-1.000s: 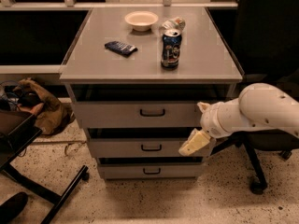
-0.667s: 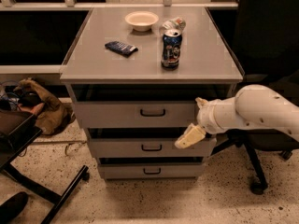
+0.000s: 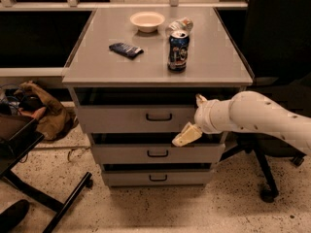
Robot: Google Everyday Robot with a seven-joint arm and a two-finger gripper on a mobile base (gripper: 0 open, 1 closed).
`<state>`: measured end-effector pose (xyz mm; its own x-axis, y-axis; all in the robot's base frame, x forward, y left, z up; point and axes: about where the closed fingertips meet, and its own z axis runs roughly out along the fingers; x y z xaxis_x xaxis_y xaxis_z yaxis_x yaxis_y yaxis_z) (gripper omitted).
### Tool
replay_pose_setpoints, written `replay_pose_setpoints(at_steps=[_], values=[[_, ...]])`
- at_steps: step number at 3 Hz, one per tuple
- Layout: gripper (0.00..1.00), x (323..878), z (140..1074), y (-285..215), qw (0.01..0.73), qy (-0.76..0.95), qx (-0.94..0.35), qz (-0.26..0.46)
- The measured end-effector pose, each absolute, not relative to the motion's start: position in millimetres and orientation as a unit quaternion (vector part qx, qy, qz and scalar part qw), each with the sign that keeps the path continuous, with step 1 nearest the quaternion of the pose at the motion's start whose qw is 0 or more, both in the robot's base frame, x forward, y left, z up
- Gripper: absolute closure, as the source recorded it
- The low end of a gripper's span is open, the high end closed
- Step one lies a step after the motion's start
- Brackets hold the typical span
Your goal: Open top drawer
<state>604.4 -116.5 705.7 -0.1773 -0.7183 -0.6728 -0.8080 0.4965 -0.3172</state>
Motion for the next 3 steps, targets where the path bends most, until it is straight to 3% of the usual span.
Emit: replay_pose_setpoints(at_steps=[3], values=[[0.00,629.8,663.9,-50.1,0.361,0.740,-0.565,0.053]])
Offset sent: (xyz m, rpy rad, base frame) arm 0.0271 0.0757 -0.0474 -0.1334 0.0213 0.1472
